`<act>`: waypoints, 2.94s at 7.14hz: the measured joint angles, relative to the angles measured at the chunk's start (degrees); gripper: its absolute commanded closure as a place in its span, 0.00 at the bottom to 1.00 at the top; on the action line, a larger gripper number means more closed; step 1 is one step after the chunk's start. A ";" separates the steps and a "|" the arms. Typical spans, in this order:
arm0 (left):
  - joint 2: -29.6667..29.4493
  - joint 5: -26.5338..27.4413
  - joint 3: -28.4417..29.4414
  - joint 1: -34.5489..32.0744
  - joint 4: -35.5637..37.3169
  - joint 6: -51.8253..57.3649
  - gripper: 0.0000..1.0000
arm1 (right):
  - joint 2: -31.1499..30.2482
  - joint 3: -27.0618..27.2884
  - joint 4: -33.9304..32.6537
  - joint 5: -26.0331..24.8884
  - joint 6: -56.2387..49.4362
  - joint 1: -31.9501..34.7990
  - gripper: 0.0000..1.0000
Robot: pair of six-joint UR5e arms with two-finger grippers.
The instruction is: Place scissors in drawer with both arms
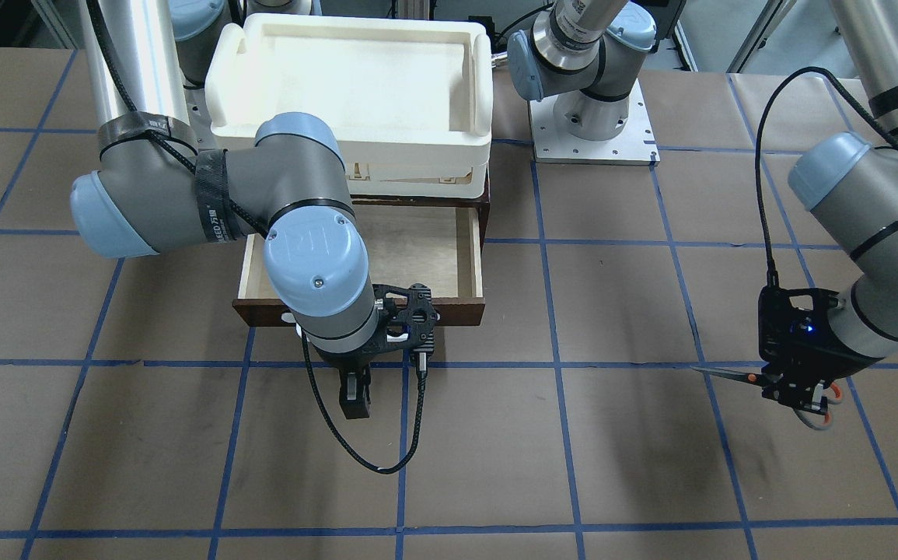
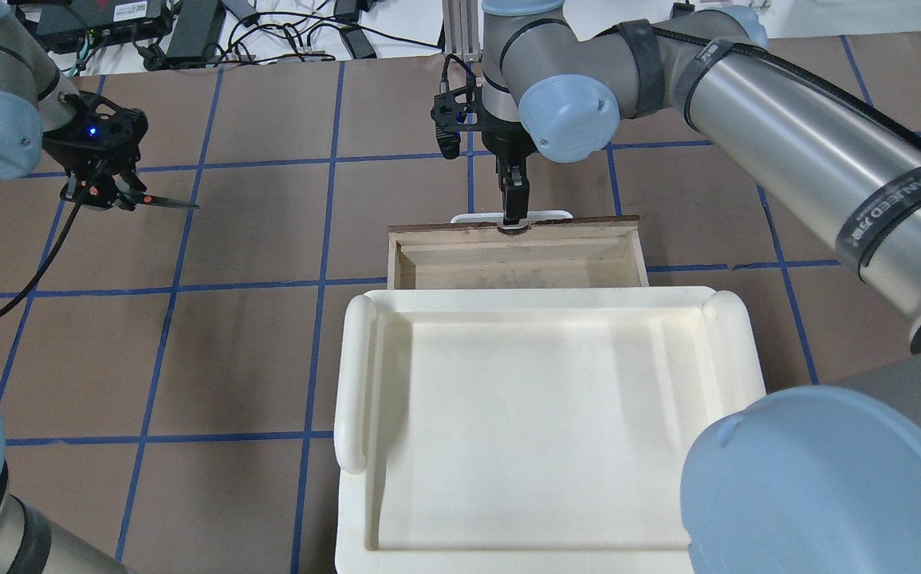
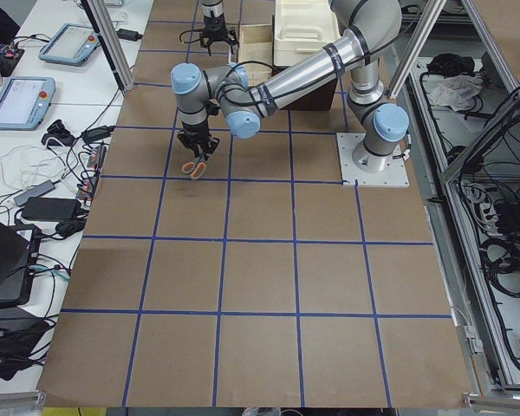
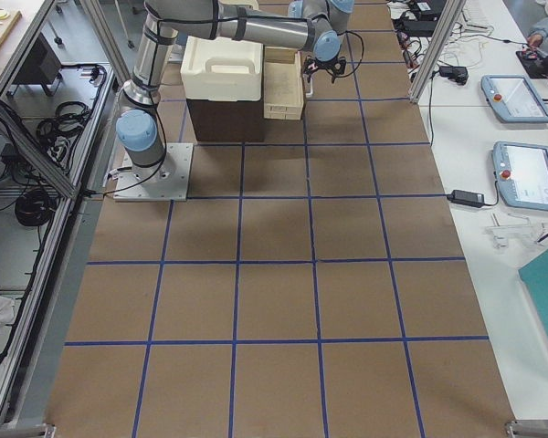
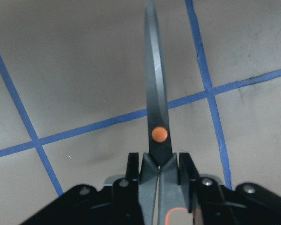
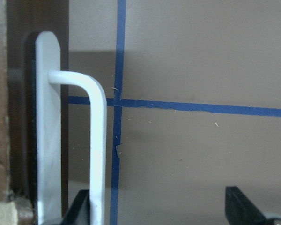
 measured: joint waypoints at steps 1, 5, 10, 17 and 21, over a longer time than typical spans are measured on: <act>-0.02 -0.02 0.00 0.00 0.00 0.01 1.00 | 0.12 -0.31 -0.12 -0.03 -0.27 0.00 0.00; -0.03 0.03 -0.02 0.00 0.00 -0.05 1.00 | 0.92 -1.03 -1.34 0.01 -0.41 -0.21 0.00; -0.11 0.08 -0.24 -0.17 -0.08 -0.06 1.00 | 1.36 -2.21 -1.40 0.02 -0.48 -0.44 0.00; 1.37 -1.27 -0.19 -5.14 -2.02 -6.23 1.00 | -4.29 -4.01 2.11 0.89 3.31 -3.62 0.00; 5.45 -3.57 -0.06 -14.83 -5.03 -21.56 1.00 | -13.56 -1.60 5.83 0.52 16.95 -7.89 0.00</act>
